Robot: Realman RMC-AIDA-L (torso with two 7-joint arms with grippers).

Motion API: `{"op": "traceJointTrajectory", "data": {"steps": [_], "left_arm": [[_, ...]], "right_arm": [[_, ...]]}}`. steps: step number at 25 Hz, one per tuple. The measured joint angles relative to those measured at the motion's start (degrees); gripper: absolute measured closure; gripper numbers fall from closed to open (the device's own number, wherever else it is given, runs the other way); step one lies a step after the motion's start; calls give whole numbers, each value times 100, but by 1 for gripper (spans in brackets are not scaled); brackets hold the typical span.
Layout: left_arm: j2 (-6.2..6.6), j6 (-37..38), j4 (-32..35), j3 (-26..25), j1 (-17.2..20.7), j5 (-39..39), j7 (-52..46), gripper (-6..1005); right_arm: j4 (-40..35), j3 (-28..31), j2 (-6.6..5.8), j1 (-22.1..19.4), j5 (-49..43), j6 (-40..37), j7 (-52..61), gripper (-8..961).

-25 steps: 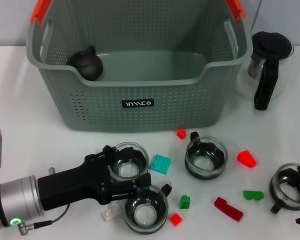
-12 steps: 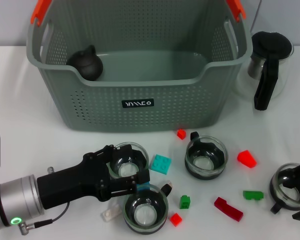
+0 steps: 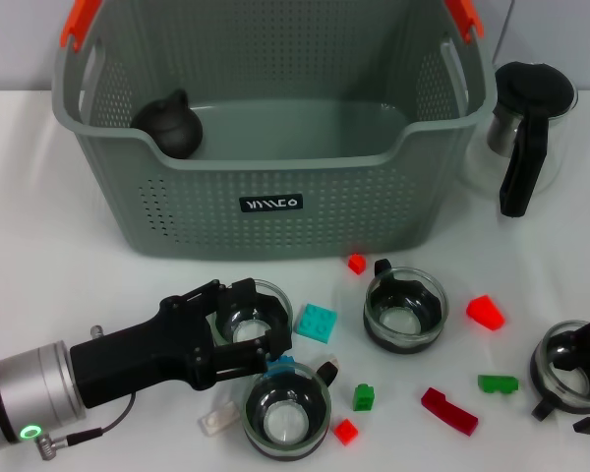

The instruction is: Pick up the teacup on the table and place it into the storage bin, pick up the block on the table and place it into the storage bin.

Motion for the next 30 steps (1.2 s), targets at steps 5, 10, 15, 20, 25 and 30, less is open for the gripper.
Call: {"op": "traceJointTrajectory", "data": {"steps": [5, 10, 15, 20, 25, 30], "left_arm": [[0, -36, 0, -25, 0, 0, 0, 105], [0, -55, -7, -69, 0, 0, 0, 106], [6, -119, -9, -68, 2, 0, 0, 107], [8, -145, -9, -70, 8, 0, 0, 108], [9, -145, -8, -106, 22, 0, 0, 109], [24, -145, -8, -136, 34, 0, 2, 110]], "right_arm": [[-9, -53, 45, 4, -78, 18, 13, 251], [-11, -89, 40, 10, -88, -2, 20, 312], [-5, -131, 34, 14, -135, 29, 22, 515], [-10, -126, 24, 35, -143, 37, 107, 745], [-13, -166, 17, 52, -205, 42, 197, 844], [-14, -153, 12, 91, -207, 28, 237, 897]]}}
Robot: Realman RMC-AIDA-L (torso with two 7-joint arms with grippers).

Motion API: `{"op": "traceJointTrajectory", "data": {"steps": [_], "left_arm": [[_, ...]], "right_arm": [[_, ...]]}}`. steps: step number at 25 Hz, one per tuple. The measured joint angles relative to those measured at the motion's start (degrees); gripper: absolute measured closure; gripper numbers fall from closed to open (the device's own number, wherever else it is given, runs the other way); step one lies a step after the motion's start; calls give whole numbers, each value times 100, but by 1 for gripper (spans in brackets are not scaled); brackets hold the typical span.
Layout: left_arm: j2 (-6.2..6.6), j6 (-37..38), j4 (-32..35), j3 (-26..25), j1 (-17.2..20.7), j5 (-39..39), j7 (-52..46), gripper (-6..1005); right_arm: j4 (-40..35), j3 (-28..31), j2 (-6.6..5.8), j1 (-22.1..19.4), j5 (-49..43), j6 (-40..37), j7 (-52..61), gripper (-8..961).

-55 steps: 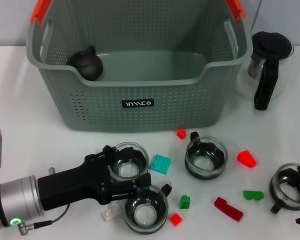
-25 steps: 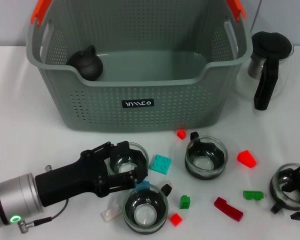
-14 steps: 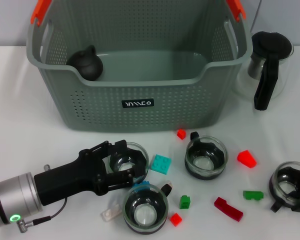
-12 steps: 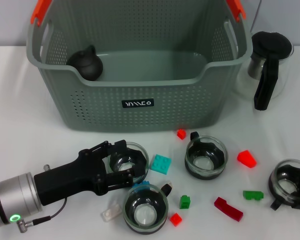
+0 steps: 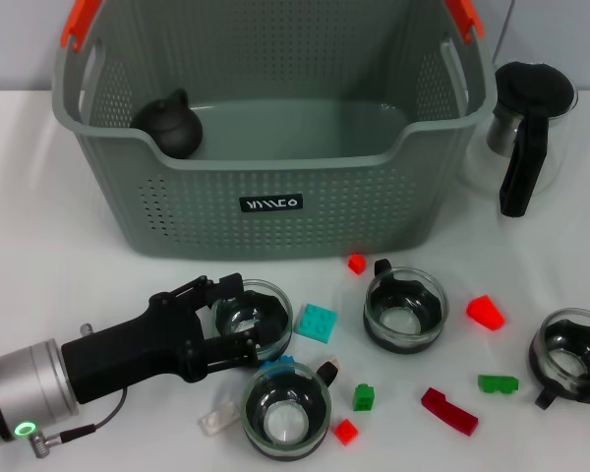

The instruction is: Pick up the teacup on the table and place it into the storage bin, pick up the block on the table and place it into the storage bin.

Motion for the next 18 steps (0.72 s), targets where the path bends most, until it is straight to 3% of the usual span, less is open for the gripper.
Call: {"op": "traceJointTrajectory", "data": {"steps": [18], "left_arm": [[51, 72, 36, -1, -44, -9, -22, 114]], "right_arm": [[-734, 28, -15, 387, 1033, -1178, 658, 897]]}}
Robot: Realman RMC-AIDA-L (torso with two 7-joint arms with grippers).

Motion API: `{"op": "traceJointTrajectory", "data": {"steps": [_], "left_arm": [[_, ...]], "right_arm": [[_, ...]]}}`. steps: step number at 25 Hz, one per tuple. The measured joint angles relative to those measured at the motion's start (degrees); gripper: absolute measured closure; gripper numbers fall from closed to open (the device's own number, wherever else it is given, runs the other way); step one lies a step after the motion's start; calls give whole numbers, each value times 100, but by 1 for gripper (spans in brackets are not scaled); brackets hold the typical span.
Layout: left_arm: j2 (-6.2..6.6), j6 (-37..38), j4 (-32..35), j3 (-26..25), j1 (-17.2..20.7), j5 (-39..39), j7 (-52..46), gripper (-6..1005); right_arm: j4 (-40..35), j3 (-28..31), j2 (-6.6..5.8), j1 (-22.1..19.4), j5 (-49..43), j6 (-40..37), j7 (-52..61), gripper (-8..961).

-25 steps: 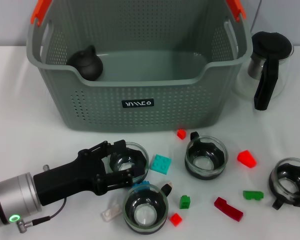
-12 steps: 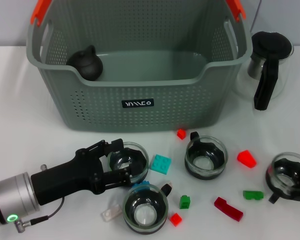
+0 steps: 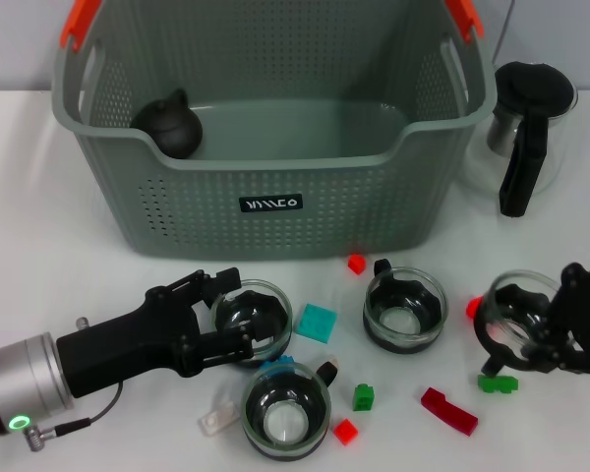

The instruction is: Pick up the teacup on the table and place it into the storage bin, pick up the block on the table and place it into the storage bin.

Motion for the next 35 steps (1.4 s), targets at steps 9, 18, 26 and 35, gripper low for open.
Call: {"op": "traceJointTrajectory", "data": {"steps": [9, 18, 26, 35], "left_arm": [[26, 9, 16, 0, -34, 8, -12, 116], [68, 10, 17, -1, -60, 12, -16, 118], [74, 15, 77, 0, -18, 15, -16, 120], [105, 287, 154, 0, -79, 9, -21, 122]], "right_arm": [[-82, -531, -13, 349, 654, -13, 530, 898], [-117, -774, 42, 999, 1543, 74, 953, 898], [110, -721, 42, 1620, 1889, 1212, 1259, 893], [1511, -773, 18, 2202, 1842, 3868, 2143, 884]]}}
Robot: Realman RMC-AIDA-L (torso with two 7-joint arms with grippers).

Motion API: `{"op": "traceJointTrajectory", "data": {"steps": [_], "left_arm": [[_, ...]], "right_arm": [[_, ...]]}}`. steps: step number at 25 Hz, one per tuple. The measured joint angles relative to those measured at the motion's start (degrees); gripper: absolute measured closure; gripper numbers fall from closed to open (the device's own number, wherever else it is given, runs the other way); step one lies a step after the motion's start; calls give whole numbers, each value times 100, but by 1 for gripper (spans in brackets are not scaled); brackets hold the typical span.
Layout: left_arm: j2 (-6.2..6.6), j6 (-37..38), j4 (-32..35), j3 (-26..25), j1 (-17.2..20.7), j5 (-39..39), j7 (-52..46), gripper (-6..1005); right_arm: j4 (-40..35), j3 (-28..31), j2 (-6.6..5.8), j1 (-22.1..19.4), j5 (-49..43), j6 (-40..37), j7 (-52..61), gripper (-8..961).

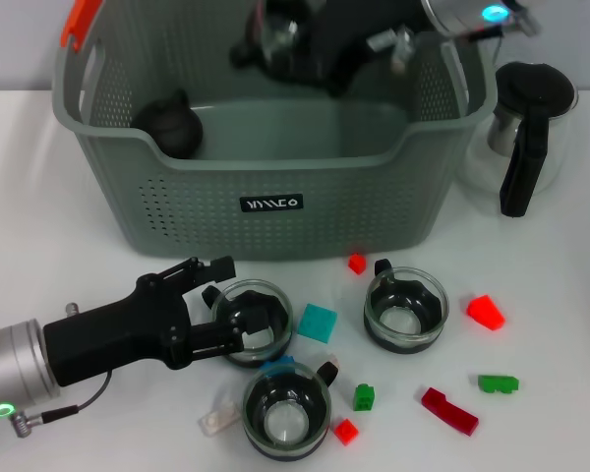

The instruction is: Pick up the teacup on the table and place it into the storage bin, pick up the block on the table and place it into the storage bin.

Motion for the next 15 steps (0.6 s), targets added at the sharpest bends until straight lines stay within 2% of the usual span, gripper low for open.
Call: {"op": "traceJointTrajectory", "data": {"steps": [6, 12, 15], "left_arm": [[30, 146, 46, 0, -48, -20, 29, 123], [39, 151, 82, 0, -73, -64, 34, 124], [43, 132, 85, 0, -75, -64, 41, 125]], "right_arm": [[912, -1, -9, 100, -4, 1584, 445, 878], [1688, -9, 15, 141, -3, 2568, 572, 872], [1949, -12, 25, 156, 1, 2798, 584, 868]]}}
